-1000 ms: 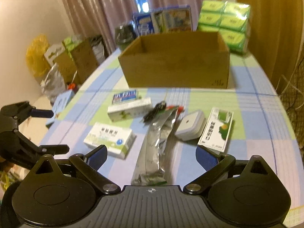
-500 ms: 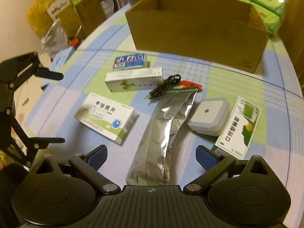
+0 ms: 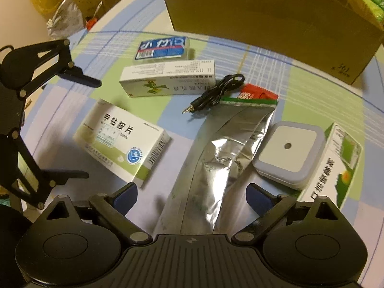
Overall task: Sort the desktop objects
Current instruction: 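Move both grippers back over the remaining items on the table, then grasp the white medicine box with the left gripper while the right gripper grasps the second foil bag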
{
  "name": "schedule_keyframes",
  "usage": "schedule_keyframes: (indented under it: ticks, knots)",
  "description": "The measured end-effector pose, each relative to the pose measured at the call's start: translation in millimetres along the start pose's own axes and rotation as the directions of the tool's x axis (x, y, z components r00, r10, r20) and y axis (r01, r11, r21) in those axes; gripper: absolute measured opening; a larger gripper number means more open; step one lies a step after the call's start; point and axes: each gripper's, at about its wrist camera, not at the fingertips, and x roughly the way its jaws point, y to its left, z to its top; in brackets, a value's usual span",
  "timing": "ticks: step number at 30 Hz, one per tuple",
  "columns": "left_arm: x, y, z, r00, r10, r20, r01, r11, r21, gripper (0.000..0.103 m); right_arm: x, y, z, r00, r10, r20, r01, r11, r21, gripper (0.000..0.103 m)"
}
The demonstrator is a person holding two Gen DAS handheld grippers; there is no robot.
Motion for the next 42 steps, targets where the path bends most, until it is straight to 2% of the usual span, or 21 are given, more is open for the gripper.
schedule_keyframes:
  ticks: [8, 14, 16, 18, 22, 26, 29, 34, 38, 42]
  knots:
    - [23.8, 15.0, -0.4, 0.999, -0.048, -0.024, 0.048, 0.999, -0.019, 0.095, 22.1, 1.4, 3.5, 0.999, 0.009, -0.036, -0.009, 1.000, -0.016, 0.080]
    - [31.1, 16.4, 0.3, 0.997, -0.072, -0.027, 0.071, 0.997, -0.015, 0.095, 25.8, 5.2, 1.4, 0.999, -0.012, -0.036, 0.009, 0.997, -0.075, 0.076]
    - [32.4, 18.1, 1.3, 0.996, -0.081, -0.024, 0.080, 0.997, -0.021, 0.095, 26.0, 7.1, 0.6, 0.999, -0.027, -0.030, 0.024, 0.995, -0.098, 0.073]
    - [33.5, 19.0, 2.4, 0.996, -0.085, -0.023, 0.085, 0.996, -0.024, 0.095, 24.6, 7.5, -0.3, 0.999, -0.040, -0.014, 0.038, 0.993, -0.110, 0.062]
    - [35.0, 20.4, 5.5, 0.995, -0.099, -0.031, 0.098, 0.995, -0.029, 0.094, 21.9, 4.8, -1.5, 1.000, -0.027, -0.003, 0.027, 0.994, -0.109, 0.055]
    - [33.2, 19.7, 9.1, 0.991, -0.123, -0.046, 0.120, 0.991, -0.054, 0.080, 18.5, 5.1, -7.4, 1.000, -0.015, 0.006, 0.015, 0.993, -0.115, 0.048]
    - [30.9, 15.4, 10.9, 0.991, -0.114, -0.069, 0.109, 0.991, -0.071, 0.075, 13.8, 6.6, -16.2, 1.000, -0.006, 0.013, 0.008, 0.992, -0.124, 0.044]
    - [25.3, 5.3, 14.6, 0.985, -0.122, -0.122, 0.099, 0.980, -0.174, 0.069, 2.8, 9.0, -34.9, 1.000, 0.004, 0.008, -0.003, 0.993, -0.117, 0.041]
    - [19.0, -1.8, 18.3, 0.978, -0.158, -0.135, 0.105, 0.936, -0.336, 0.068, -5.3, 2.4, -50.5, 1.000, 0.013, 0.014, -0.012, 0.996, -0.091, 0.041]
    - [18.7, -16.1, 22.3, 0.984, -0.118, -0.133, 0.054, 0.912, -0.406, 0.067, -8.3, -5.4, -62.6, 0.999, 0.015, 0.042, -0.013, 0.998, -0.055, 0.044]
